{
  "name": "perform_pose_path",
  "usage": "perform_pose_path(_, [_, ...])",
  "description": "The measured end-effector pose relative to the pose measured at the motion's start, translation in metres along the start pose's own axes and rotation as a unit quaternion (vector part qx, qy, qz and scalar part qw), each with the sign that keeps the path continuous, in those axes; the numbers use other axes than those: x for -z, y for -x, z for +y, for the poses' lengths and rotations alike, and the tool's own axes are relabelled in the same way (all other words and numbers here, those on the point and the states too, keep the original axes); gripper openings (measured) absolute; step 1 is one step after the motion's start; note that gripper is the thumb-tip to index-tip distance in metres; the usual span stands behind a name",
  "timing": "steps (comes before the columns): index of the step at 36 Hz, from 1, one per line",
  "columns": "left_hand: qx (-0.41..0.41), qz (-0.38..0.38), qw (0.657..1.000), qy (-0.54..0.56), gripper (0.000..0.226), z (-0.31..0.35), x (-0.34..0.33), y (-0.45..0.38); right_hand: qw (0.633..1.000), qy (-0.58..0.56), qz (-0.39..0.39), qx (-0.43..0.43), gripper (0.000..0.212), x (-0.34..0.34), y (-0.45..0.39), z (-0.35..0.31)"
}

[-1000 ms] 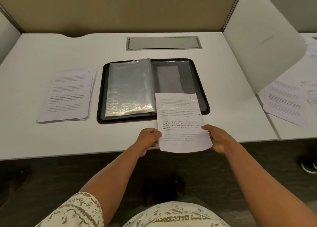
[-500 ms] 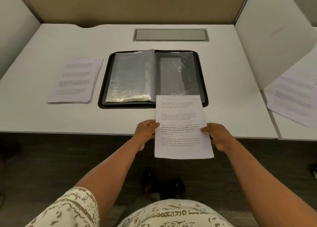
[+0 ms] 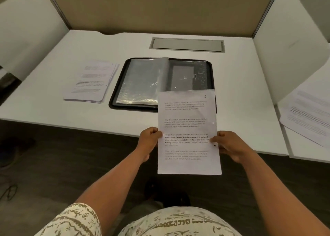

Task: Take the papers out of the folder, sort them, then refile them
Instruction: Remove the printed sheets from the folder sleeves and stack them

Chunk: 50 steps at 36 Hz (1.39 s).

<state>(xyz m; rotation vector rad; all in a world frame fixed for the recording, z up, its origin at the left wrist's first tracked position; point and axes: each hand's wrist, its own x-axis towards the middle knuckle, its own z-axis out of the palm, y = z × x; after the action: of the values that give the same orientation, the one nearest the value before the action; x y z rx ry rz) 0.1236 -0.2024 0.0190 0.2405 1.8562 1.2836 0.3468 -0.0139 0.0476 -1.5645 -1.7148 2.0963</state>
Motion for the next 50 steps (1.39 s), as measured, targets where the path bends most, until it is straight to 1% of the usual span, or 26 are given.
perform_pose_path(11, [-0.038,0.107,0.992,0.047,0.014,0.027,0.020,-0.006,0.998,-0.014,-0.034,0.045,0.015,-0.024,-0.020,-0.027])
perform_pose_path(15, [-0.037,0.126,0.990,0.049,0.014,0.036,0.035,-0.019,0.998,0.023,-0.044,0.050,0.015,-0.037,-0.032,-0.031])
perform_pose_path(18, [-0.041,0.140,0.988,0.048,0.014,0.042,0.046,-0.029,0.997,0.030,-0.034,0.062,0.014,-0.051,-0.044,-0.038])
perform_pose_path(24, [-0.040,0.156,0.985,0.062,0.010,0.049,0.068,-0.059,0.995,0.034,0.016,0.093,0.009,-0.082,-0.073,-0.063])
perform_pose_path(28, [-0.024,0.123,0.990,0.060,0.018,0.056,0.089,-0.081,0.992,0.028,0.027,0.120,0.011,-0.106,-0.094,-0.090])
perform_pose_path(30, [-0.024,0.105,0.994,0.036,0.019,0.058,0.097,-0.090,0.991,0.022,0.035,0.129,0.011,-0.115,-0.100,-0.101])
perform_pose_path(32, [-0.029,0.101,0.994,0.018,0.022,0.061,0.114,-0.108,0.990,0.011,0.045,0.130,0.011,-0.130,-0.113,-0.113])
perform_pose_path(36, [-0.034,0.132,0.991,-0.016,0.027,0.073,0.155,-0.143,0.989,-0.005,0.064,0.135,0.013,-0.169,-0.138,-0.137])
perform_pose_path(42, [-0.060,0.174,0.982,-0.035,0.017,0.093,0.217,-0.182,0.988,-0.059,0.059,0.133,0.009,-0.238,-0.175,-0.171])
perform_pose_path(46, [-0.057,0.196,0.979,-0.026,0.013,0.097,0.259,-0.208,0.993,-0.011,0.011,0.115,0.010,-0.280,-0.196,-0.184])
perform_pose_path(50, [-0.064,0.227,0.971,-0.046,0.022,0.101,0.294,-0.225,0.994,0.045,0.003,0.104,0.012,-0.319,-0.212,-0.199])
